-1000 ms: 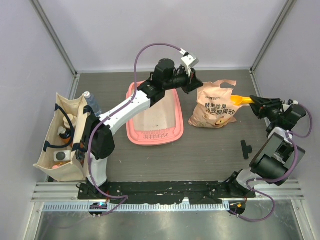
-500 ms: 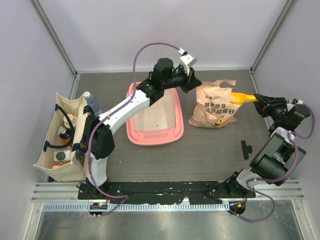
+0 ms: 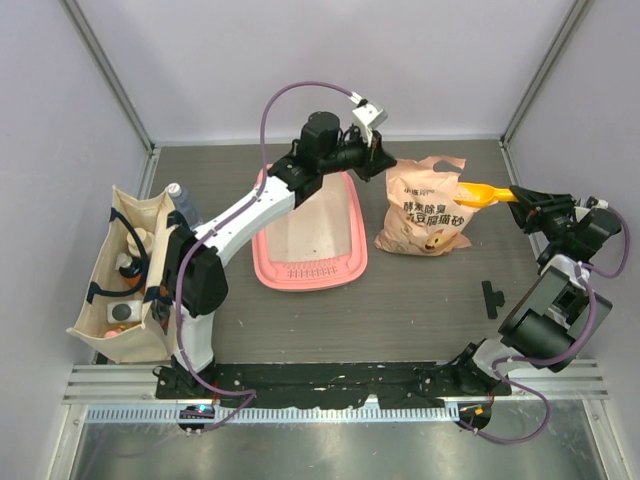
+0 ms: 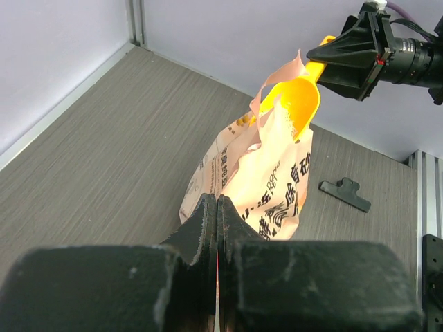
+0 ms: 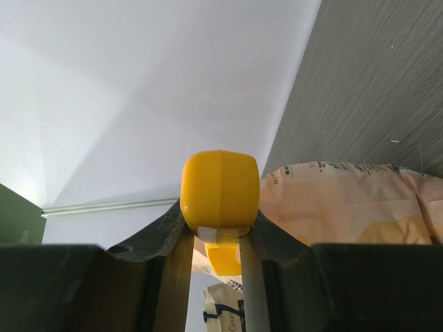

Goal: Fill the litter box with clean litter
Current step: 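Scoop the cat litter from the cat litter bag.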

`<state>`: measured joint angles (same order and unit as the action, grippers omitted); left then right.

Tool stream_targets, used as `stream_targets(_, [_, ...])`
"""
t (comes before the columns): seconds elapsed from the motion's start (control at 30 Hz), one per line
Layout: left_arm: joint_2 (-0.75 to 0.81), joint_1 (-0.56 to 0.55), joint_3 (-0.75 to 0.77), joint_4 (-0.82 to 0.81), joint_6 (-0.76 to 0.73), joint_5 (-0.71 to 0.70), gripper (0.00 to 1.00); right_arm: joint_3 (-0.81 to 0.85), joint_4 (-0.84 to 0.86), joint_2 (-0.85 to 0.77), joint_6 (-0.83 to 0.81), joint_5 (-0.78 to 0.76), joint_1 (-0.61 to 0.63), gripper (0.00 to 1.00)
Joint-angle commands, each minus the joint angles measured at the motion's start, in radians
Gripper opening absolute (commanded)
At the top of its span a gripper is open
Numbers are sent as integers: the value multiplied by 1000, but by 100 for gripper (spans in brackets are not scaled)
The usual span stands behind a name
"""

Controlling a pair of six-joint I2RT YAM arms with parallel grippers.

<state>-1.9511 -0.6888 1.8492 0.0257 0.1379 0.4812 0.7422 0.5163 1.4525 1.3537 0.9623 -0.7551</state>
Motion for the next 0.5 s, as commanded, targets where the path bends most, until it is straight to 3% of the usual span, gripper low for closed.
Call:
stream_targets(0.0, [54,55,100,-96,-32,-55,0,5,45,-40,-8,-51,-32,1])
stream_targets(0.27, [72,61,81,-92,-37,-61,0,34,62,-63,16,-54,-32,1])
stream_targets(0.47, [83,61,32,-112,-11,-15,0,-58,93,-69,24,-42,-33,1])
